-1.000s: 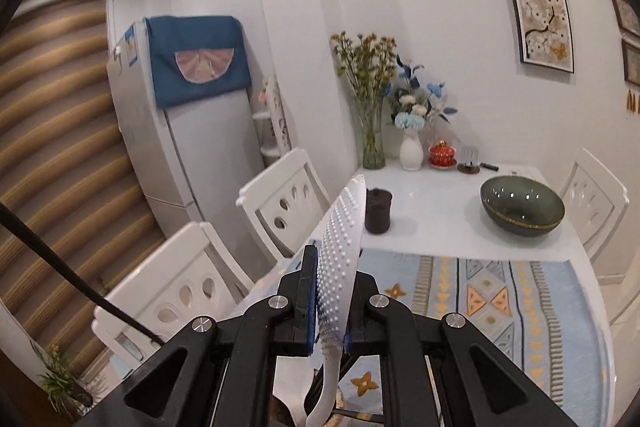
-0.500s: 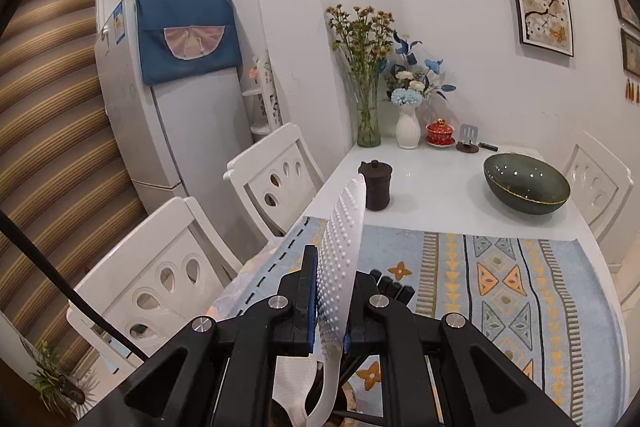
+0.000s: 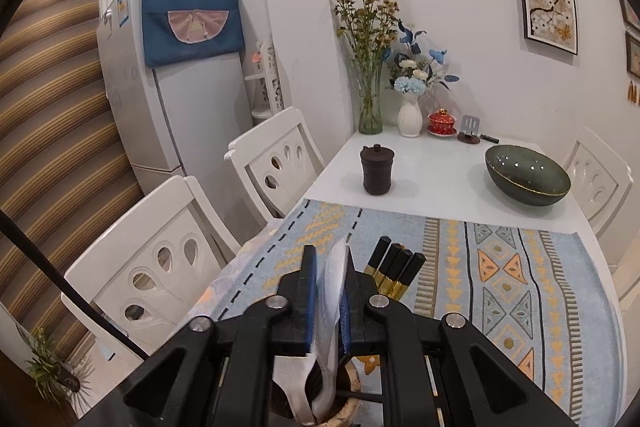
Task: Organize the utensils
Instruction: 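Lower the white spoon into the holder and open the right gripper, then move the open right gripper down to the cutlery row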
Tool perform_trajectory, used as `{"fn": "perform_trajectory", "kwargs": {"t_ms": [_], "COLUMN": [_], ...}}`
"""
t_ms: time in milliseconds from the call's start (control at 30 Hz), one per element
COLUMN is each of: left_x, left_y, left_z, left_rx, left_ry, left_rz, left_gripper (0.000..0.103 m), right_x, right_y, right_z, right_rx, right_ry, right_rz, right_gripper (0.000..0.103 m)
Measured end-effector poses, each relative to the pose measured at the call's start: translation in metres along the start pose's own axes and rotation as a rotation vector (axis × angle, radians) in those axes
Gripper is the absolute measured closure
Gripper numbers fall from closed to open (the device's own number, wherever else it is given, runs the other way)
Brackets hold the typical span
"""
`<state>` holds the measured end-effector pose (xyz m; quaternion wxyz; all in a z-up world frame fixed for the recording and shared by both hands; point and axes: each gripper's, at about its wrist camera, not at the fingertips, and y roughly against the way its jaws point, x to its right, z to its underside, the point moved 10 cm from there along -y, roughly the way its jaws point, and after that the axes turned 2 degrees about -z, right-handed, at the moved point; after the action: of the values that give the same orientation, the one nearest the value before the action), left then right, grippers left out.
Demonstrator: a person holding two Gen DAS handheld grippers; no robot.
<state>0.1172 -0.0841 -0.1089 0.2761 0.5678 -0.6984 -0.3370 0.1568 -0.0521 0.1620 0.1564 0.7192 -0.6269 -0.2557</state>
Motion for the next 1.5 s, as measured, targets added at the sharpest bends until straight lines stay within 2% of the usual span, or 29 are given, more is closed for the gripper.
{"fn": "perform_trajectory", "kwargs": {"t_ms": [133,200,233,267,467,533,667,833,1033,1333,1500], "left_x": [0.001,0.001,0.002,0.001,0.001,0.001,0.001,0.002,0.001,0.001,0.001], "left_y": [-0.001,-0.001,-0.001,-0.001,-0.001,-0.001,-0.001,-0.001,-0.001,-0.001,-0.001], "left_z": [0.000,-0.001,-0.001,-0.001,-0.001,-0.001,-0.001,-0.001,-0.001,-0.001,-0.001], "left_rx": [0.000,-0.001,-0.001,0.000,0.000,0.000,0.000,-0.001,-0.001,0.000,0.000], "left_ry": [-0.001,0.000,0.000,0.000,0.000,0.000,0.000,0.000,0.000,0.000,0.001], "left_rz": [0.000,0.001,0.000,0.000,0.000,0.000,0.000,0.000,0.000,0.000,0.000], "left_gripper": [0.004,0.004,0.004,0.004,0.004,0.004,0.004,0.004,0.004,0.003,0.003], "right_x": [0.000,0.002,0.003,0.004,0.033,0.046,0.084,0.147,0.215,0.242,0.226], "right_y": [0.004,0.009,0.013,0.018,0.053,0.063,0.088,0.114,0.125,0.119,0.096], "right_z": [0.000,-0.004,-0.007,-0.011,-0.034,-0.039,-0.043,-0.031,0.017,0.103,0.172], "right_rx": [-0.007,-0.022,-0.023,-0.012,0.066,0.079,0.101,0.082,-0.059,-0.307,-0.583], "right_ry": [0.001,-0.006,-0.017,-0.027,-0.078,-0.084,-0.123,-0.177,-0.308,-0.373,-0.341], "right_rz": [0.008,0.008,-0.013,-0.023,0.024,0.052,0.132,0.279,0.372,0.393,0.315], "right_gripper": [0.094,0.087,0.078,0.074,0.071,0.070,0.059,0.057,0.056,0.056,0.056]}}
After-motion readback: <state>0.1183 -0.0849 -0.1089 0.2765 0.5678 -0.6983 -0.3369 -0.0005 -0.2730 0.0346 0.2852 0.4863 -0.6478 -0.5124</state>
